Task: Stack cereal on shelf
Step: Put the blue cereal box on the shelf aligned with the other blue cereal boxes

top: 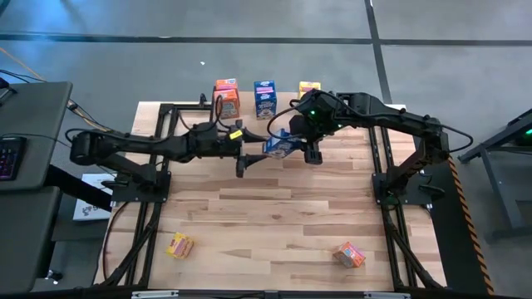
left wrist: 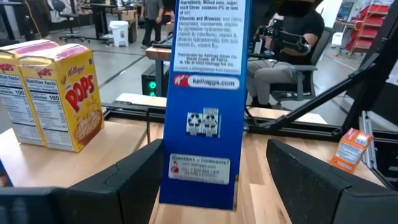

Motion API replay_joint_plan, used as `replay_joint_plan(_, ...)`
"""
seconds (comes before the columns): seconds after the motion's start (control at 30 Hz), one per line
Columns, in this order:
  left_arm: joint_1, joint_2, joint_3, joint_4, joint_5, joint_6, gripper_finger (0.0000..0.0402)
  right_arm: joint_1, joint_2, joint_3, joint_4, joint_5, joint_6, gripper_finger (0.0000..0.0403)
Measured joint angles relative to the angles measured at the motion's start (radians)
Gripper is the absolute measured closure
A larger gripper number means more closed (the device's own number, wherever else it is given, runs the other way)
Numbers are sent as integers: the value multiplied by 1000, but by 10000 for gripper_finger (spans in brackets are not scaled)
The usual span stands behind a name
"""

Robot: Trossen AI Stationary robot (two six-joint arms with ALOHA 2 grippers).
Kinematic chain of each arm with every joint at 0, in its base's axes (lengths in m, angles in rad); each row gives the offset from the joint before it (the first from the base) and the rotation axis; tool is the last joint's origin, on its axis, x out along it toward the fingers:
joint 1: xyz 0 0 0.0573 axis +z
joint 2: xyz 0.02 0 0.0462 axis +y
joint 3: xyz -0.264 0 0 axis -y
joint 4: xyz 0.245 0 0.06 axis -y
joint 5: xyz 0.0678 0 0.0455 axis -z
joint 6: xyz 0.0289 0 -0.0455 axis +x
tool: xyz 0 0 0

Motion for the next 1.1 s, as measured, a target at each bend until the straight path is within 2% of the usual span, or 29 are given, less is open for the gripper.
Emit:
replay_joint_plan(0.2, -1, 34, 39, 4, 3, 1, 130, 0, 0, 0, 13, -13, 0, 240)
replay_joint_plan(0.33, -1, 37, 49, 1, 0, 1, 130, 0, 0, 0, 9, -59, -2, 240)
replay_joint_plan(0.73, -1, 36, 49, 2, 6, -1, 134, 0, 0, 0, 61, -52, 0, 240)
replay_joint_plan(1.1, 0, 36, 49, 1, 7, 1, 194, 0, 0, 0, 53, -51, 0, 240)
